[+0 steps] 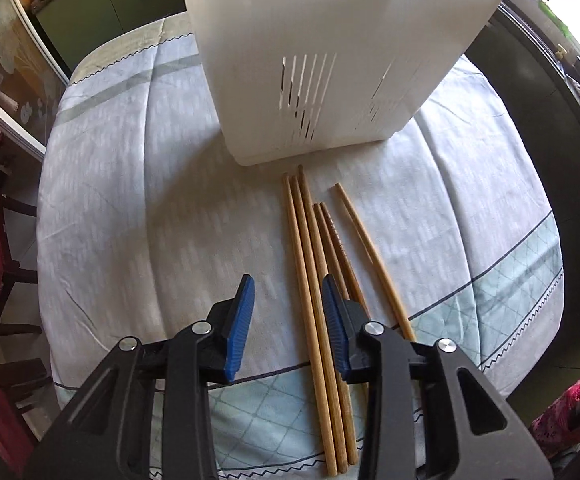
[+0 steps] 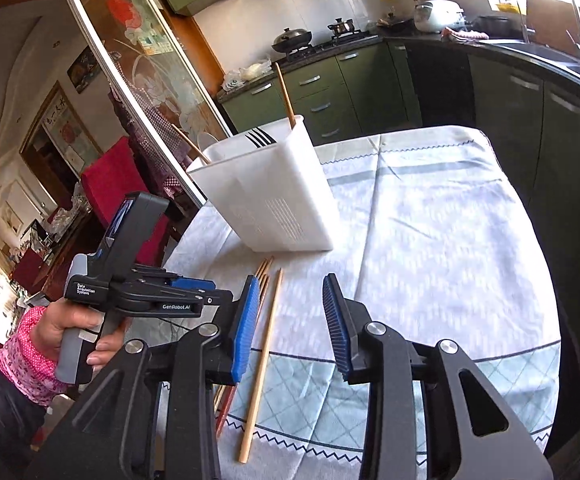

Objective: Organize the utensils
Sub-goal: 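Grasp another wooden chopstick with the left gripper and lift it upright, then grasp another wooden chopstick with the right gripper while the left holds its chopstick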

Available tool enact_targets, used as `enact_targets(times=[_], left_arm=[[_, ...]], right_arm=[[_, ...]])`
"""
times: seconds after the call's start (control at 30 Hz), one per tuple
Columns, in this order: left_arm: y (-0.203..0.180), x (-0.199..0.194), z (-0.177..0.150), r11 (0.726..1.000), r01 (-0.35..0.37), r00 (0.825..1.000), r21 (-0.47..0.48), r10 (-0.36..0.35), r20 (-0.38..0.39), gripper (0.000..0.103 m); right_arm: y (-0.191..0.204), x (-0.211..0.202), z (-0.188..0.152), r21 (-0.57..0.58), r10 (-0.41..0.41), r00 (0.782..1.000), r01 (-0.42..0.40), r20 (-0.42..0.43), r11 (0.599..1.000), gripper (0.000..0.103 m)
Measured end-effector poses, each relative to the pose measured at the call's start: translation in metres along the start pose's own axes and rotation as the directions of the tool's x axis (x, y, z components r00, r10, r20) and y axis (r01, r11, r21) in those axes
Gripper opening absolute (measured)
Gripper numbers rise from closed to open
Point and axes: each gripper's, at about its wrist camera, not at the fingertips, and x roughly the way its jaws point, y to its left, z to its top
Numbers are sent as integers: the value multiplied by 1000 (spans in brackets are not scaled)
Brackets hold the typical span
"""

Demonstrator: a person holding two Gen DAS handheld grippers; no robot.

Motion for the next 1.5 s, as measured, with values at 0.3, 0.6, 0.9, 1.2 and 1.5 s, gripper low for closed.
enact_targets(times=[0.3,0.6,0.9,1.2,1.5], left_arm=[[-3,18,-3,999,-26,999,20,27,-38,25],[-25,27,0,995,-77,996,66,80,-50,12],[-20,33,8,999,-43,998,15,43,-53,7],[7,-5,0,1000,7,997,-29,-5,73,6],[15,-77,-31,999,8,965,-34,1,263,6]], right_arm=[[-11,3,-4,32,26,1000,-25,-14,999,35],[-11,3,-1,44,33,999,-32,-16,999,39],[-9,2,-2,50,45,999,-44,-19,998,39],[-9,3,0,42,36,999,-35,-29,998,39],[10,46,1,-36,2,987,-8,-159,999,45]])
